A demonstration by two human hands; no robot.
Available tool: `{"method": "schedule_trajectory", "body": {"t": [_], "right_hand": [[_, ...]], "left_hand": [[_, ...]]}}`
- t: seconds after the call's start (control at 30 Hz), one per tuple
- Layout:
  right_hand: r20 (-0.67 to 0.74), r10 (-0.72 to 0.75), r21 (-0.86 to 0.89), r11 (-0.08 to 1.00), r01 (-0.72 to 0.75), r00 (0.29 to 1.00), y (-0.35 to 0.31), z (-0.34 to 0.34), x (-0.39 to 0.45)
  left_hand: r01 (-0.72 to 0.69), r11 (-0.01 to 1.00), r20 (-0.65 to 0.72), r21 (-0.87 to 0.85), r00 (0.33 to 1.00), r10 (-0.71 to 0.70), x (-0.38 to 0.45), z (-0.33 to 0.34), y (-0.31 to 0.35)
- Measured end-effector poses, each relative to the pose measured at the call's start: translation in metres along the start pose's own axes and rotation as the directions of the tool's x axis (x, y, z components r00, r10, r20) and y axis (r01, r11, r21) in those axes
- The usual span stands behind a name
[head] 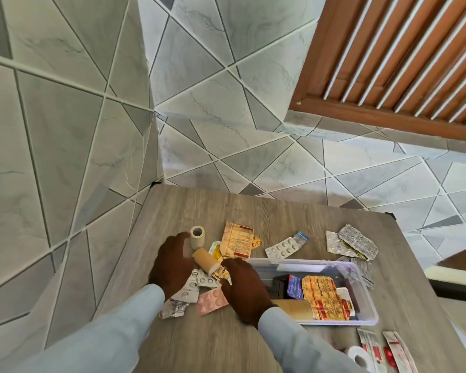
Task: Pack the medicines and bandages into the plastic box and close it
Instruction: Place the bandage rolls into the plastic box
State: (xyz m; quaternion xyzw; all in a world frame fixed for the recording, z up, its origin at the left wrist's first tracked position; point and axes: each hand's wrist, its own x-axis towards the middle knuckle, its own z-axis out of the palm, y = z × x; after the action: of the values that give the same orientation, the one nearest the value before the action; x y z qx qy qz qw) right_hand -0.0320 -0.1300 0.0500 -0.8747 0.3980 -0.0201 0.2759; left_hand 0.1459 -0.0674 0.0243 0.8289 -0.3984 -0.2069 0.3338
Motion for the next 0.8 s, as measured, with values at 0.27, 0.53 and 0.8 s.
{"method": "schedule_trajectory", "body": {"t": [0.27,0.53,0.8], "right_hand": [[0.075,0.044,-0.138,0.990,-0.033,0.996,-0.020,0.035,0.052],[0.020,0.145,-0.114,0.983,-0.141,0.989,-0.021,0.051,0.061],[-0.095,0.187,0.080,0.980,-0.180,0.978,-0.026,0.032,0.056]], "left_hand": [[-0.213,0.907,0.177,0.363,0.972,0.157,0.034,0.017,0.010],[-0.235,0.867,0.113,0.439,0.972,0.206,0.043,0.012,-0.007],[-0.131,0.964,-0.023,0.231,0.990,0.140,0.050,-0.008,-0.010]]}}
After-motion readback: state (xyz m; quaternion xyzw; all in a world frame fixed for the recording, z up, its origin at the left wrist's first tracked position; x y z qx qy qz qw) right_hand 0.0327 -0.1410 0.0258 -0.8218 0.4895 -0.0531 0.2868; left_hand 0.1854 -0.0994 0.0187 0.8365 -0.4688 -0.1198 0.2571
